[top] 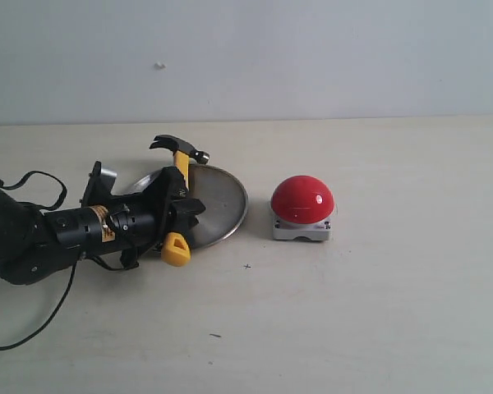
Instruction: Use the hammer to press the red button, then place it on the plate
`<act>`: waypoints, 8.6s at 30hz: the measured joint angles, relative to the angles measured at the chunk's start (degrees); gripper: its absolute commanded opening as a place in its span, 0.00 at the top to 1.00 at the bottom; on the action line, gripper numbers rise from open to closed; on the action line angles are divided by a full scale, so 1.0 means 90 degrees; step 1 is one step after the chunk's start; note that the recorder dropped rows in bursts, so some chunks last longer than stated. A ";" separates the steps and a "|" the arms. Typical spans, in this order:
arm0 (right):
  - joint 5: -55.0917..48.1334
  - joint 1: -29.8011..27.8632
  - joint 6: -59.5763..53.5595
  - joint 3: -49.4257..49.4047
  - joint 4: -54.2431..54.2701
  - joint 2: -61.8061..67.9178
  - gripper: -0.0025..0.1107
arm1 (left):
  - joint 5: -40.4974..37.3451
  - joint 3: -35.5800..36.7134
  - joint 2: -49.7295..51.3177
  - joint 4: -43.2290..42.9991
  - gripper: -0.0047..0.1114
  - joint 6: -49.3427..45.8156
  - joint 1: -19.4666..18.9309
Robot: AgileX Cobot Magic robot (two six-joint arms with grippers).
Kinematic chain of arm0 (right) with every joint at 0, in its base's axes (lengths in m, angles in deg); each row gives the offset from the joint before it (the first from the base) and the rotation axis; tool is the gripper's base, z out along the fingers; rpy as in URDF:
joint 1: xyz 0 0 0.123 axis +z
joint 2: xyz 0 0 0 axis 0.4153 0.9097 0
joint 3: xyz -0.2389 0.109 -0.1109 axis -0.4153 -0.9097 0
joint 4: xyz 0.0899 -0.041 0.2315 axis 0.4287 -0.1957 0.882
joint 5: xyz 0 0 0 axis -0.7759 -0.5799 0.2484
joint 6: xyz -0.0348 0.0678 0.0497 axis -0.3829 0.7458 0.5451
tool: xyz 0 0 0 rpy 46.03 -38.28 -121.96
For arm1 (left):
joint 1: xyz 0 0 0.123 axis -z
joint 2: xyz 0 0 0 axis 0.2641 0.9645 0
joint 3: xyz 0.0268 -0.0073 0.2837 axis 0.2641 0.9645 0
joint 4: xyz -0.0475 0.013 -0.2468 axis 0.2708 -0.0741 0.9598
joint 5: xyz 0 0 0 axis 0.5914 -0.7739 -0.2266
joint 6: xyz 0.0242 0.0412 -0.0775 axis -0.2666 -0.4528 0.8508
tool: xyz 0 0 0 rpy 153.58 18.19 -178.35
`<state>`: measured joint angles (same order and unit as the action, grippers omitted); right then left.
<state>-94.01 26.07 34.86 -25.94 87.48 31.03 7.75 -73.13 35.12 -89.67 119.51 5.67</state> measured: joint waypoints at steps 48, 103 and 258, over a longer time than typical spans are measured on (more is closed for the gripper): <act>0.0000 0.0000 0.0000 0.0000 0.0000 0.0000 0.98 | 0.1933 0.0698 -0.0818 -0.1154 0.50 0.0153 -0.0040; 0.0000 0.0000 0.0000 0.0000 0.0000 0.0000 0.98 | -0.6272 0.5423 -1.3615 0.2231 0.96 -0.5808 -0.0274; 0.1474 -0.0825 0.2932 0.0000 -0.4965 0.0000 0.98 | -0.6112 0.5518 -1.3618 0.3439 0.96 -0.9143 -0.0991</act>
<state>-80.74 18.64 61.25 -25.94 42.80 31.03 -47.26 -23.47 -87.44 -58.72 37.22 -3.25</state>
